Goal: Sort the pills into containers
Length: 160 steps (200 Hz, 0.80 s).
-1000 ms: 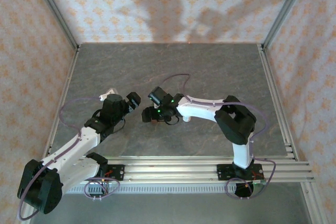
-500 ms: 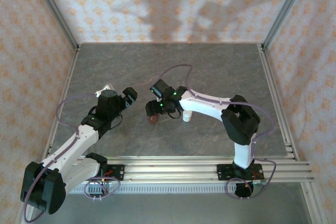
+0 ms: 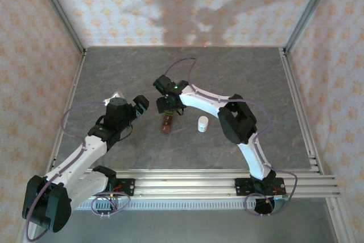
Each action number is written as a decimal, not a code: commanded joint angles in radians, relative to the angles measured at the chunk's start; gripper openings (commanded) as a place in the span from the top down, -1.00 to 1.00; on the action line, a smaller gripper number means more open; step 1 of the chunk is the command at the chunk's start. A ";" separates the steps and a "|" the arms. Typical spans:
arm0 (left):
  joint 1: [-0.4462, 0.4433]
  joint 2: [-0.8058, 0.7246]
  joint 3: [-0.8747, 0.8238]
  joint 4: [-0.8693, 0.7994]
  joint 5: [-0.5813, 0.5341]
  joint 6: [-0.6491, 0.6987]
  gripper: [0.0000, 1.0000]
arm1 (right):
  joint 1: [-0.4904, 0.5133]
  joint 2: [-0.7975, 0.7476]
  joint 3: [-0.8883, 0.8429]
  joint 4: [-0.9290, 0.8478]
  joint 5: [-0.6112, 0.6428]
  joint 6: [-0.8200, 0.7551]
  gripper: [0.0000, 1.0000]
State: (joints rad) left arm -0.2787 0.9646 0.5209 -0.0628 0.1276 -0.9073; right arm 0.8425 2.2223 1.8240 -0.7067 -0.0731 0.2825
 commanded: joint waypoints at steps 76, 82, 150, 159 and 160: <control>0.012 -0.026 -0.032 0.017 0.014 -0.013 -0.99 | -0.018 0.044 0.015 -0.067 0.066 0.003 -0.59; 0.012 -0.026 -0.033 0.017 0.015 -0.013 -0.99 | -0.021 0.033 0.001 -0.059 0.066 0.005 -0.59; 0.012 -0.040 -0.025 0.000 0.015 0.001 -0.99 | -0.025 -0.061 -0.135 -0.013 0.060 0.017 -0.59; 0.011 -0.040 -0.023 -0.003 0.018 0.005 -0.99 | -0.026 -0.073 -0.145 -0.010 0.059 0.017 -0.58; 0.012 -0.040 -0.022 -0.005 0.018 0.005 -0.99 | -0.026 -0.074 -0.146 -0.010 0.059 0.017 -0.58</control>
State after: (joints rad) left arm -0.2787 0.9428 0.4961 -0.0605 0.1349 -0.9165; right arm 0.8268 2.2112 1.7142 -0.7097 -0.0475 0.2909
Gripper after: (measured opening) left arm 0.996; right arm 0.794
